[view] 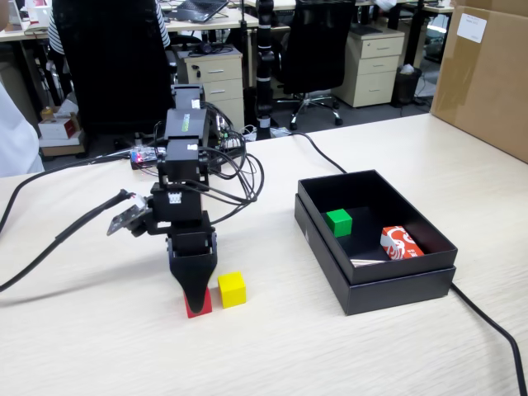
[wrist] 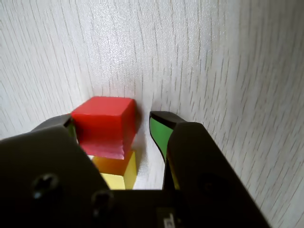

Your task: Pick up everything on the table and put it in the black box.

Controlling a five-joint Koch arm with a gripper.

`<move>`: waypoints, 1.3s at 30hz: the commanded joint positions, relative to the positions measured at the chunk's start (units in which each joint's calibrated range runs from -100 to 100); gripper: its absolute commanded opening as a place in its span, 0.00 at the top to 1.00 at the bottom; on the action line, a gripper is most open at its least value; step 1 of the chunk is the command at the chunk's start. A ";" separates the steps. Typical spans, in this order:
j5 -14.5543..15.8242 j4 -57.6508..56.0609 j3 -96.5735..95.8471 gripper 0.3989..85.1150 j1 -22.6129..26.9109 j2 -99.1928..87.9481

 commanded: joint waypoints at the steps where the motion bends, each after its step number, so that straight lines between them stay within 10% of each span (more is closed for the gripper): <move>1: -0.59 2.11 5.07 0.72 -0.29 -0.88; 6: -0.54 3.40 6.98 0.99 -0.88 -0.76; 23: 0.29 1.24 -7.44 0.99 0.20 -33.35; 39: 5.03 -0.31 -42.61 0.99 15.68 -80.05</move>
